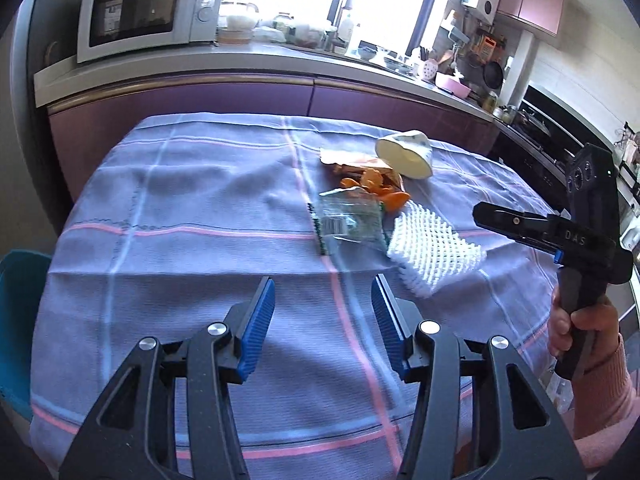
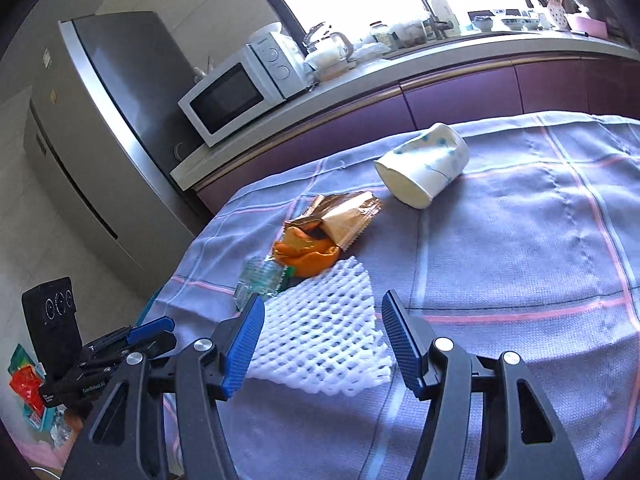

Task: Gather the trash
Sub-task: 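Move both open grippers back over the trash on the table, then grasp the clear plastic bottle wrapper with the left gripper while the right grasps the paper cup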

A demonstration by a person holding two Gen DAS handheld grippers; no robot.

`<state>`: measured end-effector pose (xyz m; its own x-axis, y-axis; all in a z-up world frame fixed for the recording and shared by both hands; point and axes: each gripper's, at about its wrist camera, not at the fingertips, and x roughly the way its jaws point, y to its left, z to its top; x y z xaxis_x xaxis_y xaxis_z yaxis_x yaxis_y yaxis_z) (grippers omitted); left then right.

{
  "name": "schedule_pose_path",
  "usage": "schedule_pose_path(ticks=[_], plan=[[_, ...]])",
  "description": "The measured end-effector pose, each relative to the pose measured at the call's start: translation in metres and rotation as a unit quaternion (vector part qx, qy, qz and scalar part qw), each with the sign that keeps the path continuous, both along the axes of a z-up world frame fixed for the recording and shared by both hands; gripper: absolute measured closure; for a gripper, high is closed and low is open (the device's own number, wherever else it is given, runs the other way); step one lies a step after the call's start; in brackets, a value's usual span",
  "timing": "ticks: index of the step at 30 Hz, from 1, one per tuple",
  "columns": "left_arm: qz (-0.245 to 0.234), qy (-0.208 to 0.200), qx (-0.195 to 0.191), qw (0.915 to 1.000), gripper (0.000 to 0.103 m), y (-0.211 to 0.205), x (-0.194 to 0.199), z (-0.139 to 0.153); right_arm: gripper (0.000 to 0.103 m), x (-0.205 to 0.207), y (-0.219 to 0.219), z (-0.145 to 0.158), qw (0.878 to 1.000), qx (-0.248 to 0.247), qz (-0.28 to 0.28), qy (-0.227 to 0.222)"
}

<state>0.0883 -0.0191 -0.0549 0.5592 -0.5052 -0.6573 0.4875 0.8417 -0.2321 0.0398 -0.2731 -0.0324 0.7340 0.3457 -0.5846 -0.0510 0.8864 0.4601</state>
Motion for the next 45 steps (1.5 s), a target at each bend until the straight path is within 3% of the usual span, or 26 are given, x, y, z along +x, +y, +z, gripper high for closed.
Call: schedule_pose_path(ticks=[5, 14, 23, 29, 34, 42, 45], plan=[[-0.013, 0.007, 0.015, 0.9998, 0.053, -0.026, 0.013, -0.005, 0.039, 0.008, -0.013, -0.018, 0.999, 0.031, -0.004, 0.031], [-0.018, 0.03, 0.03, 0.9989, 0.051, -0.052, 0.059, -0.007, 0.039, 0.01, 0.001, -0.023, 0.998, 0.02, 0.034, 0.05], [-0.028, 0.068, 0.044, 0.9963, 0.053, -0.075, 0.082, -0.023, 0.039, 0.023, -0.028, 0.001, 1.0, -0.009, -0.025, 0.01], [-0.019, 0.074, 0.033, 0.9965, 0.066, -0.075, 0.085, -0.024, 0.04, 0.061, -0.04, -0.002, 0.997, 0.075, -0.029, 0.003], [-0.021, 0.066, 0.029, 0.9972, 0.072, -0.073, 0.079, -0.019, 0.047, 0.085, -0.047, -0.02, 0.988, 0.149, -0.034, 0.014], [-0.009, 0.047, 0.024, 0.9985, 0.073, -0.056, 0.072, -0.012, 0.047, 0.073, -0.086, -0.025, 0.977, 0.177, -0.119, 0.002], [-0.005, 0.048, 0.02, 0.9987, 0.074, -0.05, 0.072, -0.012, 0.047, 0.073, -0.095, -0.028, 0.975, 0.184, -0.126, 0.006]])
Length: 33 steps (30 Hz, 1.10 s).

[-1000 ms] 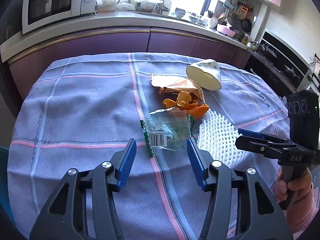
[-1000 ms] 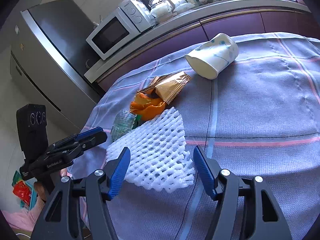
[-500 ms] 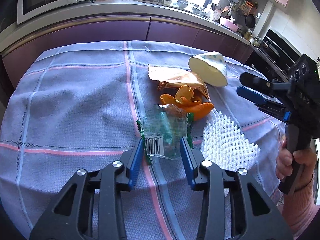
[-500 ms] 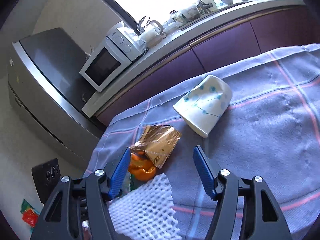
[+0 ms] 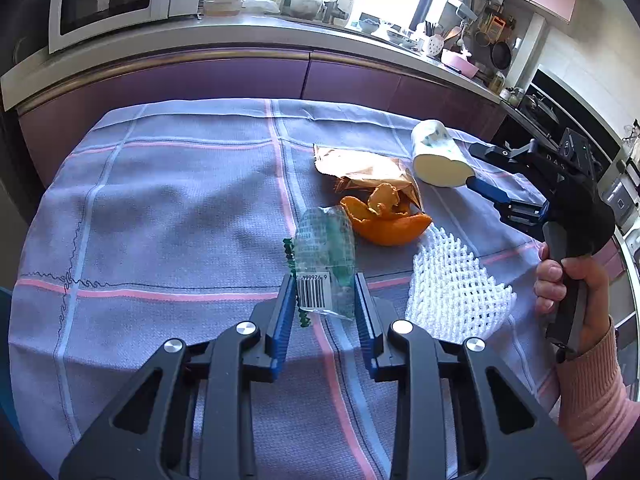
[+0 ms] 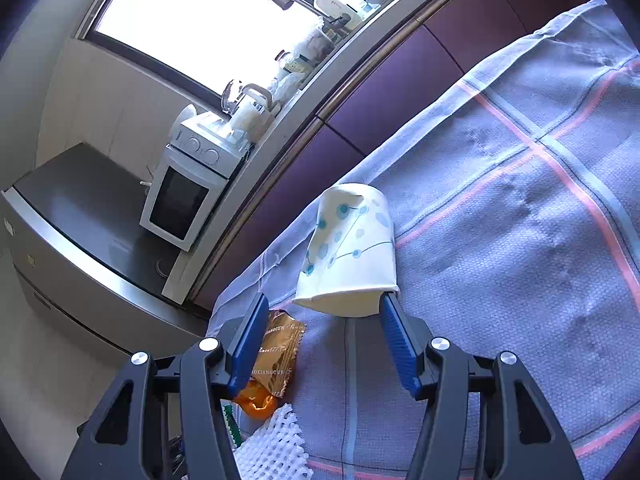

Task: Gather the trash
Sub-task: 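Grasp the clear plastic bottle wrapper with the left gripper while the right grasps the paper cup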

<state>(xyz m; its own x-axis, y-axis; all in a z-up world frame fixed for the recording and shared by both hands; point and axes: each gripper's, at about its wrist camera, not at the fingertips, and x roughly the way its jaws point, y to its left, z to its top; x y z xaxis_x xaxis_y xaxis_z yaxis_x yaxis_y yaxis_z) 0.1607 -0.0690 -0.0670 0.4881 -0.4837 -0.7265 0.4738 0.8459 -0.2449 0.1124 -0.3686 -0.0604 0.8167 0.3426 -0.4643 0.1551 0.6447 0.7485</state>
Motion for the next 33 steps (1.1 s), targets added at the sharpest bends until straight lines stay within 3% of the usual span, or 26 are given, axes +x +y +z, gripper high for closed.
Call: schedule_pose_path(ticks=[7, 12, 14, 24, 33], plan=[[0.01, -0.001, -0.01, 0.9999, 0.076, 0.013, -0.002, 0.002, 0.064, 0.016, 0.001, -0.005, 1.0, 0.03, 0.0, -0.003], [0.018, -0.011, -0.007, 0.9997, 0.076, 0.025, -0.009, 0.005, 0.091, 0.026, -0.002, -0.014, 0.998, 0.066, -0.011, -0.003], [0.022, -0.013, -0.009, 0.9996, 0.076, 0.03, -0.012, 0.008, 0.096, 0.027, -0.002, -0.013, 0.998, 0.066, -0.01, -0.007], [0.035, -0.039, -0.012, 0.9985, 0.076, 0.056, -0.033, 0.022, 0.1, 0.012, 0.034, 0.026, 0.998, -0.007, 0.051, -0.047], [0.062, -0.066, -0.013, 0.9958, 0.076, 0.095, -0.054, 0.039, 0.1, -0.009, 0.109, 0.056, 0.981, -0.045, 0.172, -0.082]])
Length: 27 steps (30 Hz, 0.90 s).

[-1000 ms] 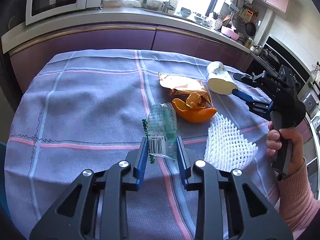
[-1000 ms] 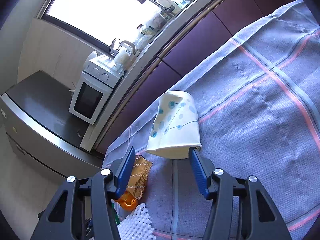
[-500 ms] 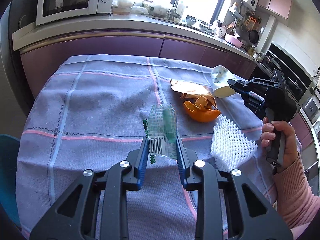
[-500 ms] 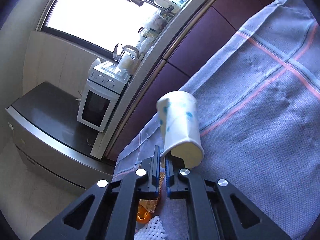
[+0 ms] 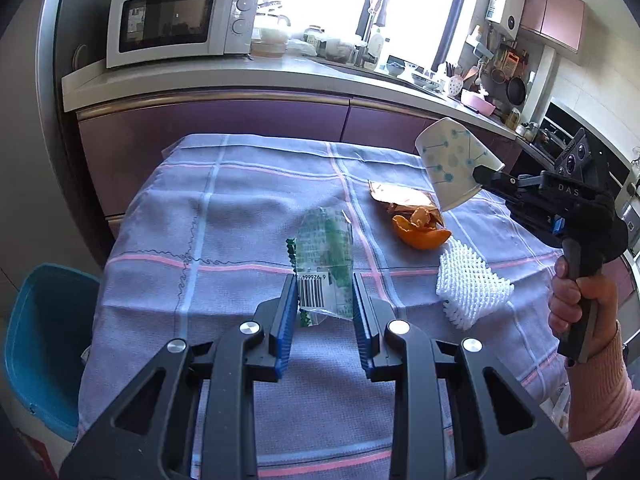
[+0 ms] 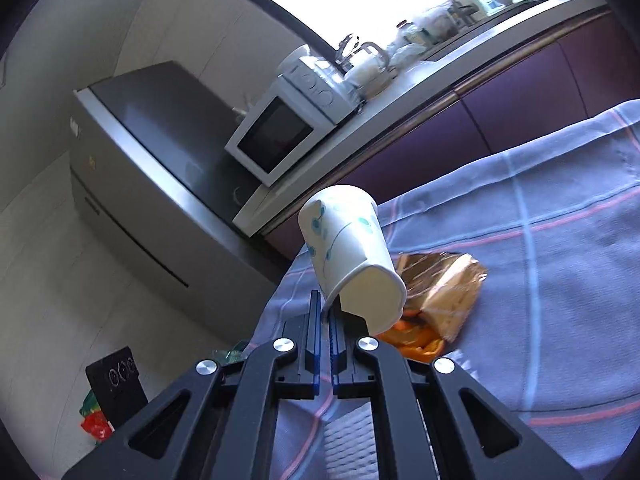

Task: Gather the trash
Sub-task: 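Grasp the clear plastic bottle wrapper with the left gripper while the right grasps the paper cup, then carry the plastic wrapper and paper cup over the blue bin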

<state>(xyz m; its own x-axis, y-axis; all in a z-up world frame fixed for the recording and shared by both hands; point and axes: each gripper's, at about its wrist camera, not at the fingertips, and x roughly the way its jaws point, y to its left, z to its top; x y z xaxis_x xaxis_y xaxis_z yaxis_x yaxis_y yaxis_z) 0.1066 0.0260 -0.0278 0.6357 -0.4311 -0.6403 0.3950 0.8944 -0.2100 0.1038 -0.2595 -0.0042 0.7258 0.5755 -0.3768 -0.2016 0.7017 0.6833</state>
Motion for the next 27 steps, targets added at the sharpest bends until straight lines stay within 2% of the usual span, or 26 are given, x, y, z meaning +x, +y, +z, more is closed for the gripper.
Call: schedule_pose_path(ticks=[9, 15, 27], plan=[[0.04, -0.011, -0.005, 0.9991, 0.076, 0.047, -0.022, 0.006, 0.1, 0.001, 0.078, 0.002, 0.994, -0.025, 0.106, -0.002], [0.079, -0.016, 0.001, 0.9968, 0.076, 0.086, -0.033, 0.008, 0.1, 0.006, 0.131, 0.008, 0.984, -0.045, 0.171, -0.006], [0.184, -0.022, 0.008, 0.9827, 0.076, 0.176, -0.044, 0.011, 0.1, 0.027, 0.231, 0.007, 0.958, -0.072, 0.277, -0.01]])
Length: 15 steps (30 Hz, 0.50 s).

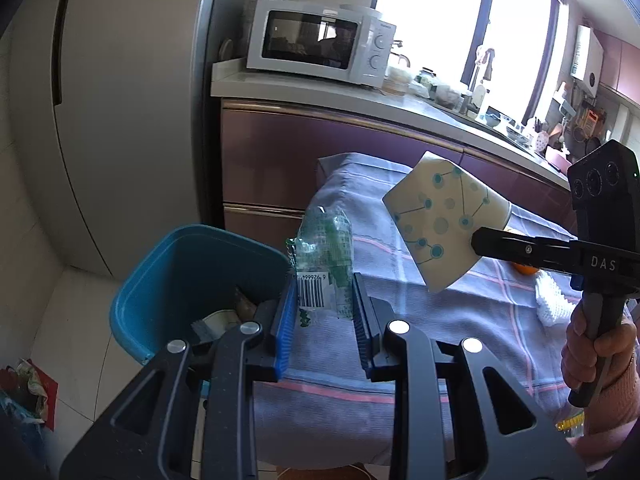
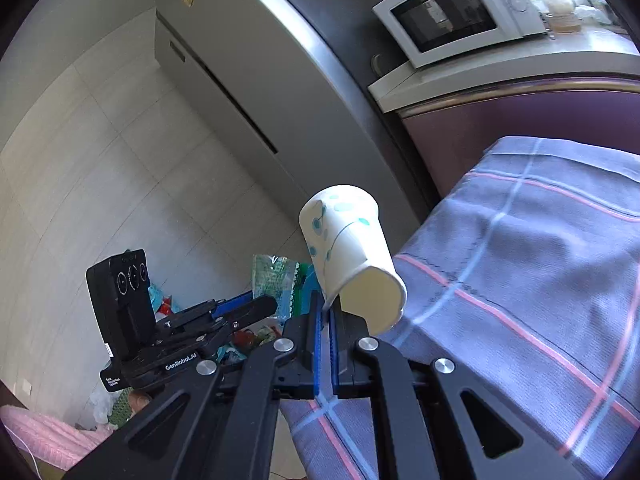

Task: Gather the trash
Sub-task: 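Carry the plastic wrapper and paper cup over the blue bin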

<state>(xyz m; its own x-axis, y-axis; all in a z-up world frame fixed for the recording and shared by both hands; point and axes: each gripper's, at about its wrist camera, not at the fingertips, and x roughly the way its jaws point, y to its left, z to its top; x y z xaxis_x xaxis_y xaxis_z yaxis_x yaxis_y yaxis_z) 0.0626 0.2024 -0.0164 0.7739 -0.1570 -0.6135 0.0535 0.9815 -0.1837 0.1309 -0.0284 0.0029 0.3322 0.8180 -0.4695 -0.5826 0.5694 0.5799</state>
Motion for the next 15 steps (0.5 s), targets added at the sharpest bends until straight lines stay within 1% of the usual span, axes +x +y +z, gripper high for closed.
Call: schedule_pose_path(ticks=[7, 15], plan=[[0.044, 0.007, 0.009, 0.999, 0.076, 0.04, 0.002, -0.004, 0.1, 0.007, 0.043, -0.001, 0.999, -0.017, 0.039, 0.006], [0.077, 0.029, 0.005, 0.9966, 0.076, 0.071, 0.012, -0.021, 0.1, 0.014, 0.08, -0.009, 0.997, -0.039, 0.06, 0.02]])
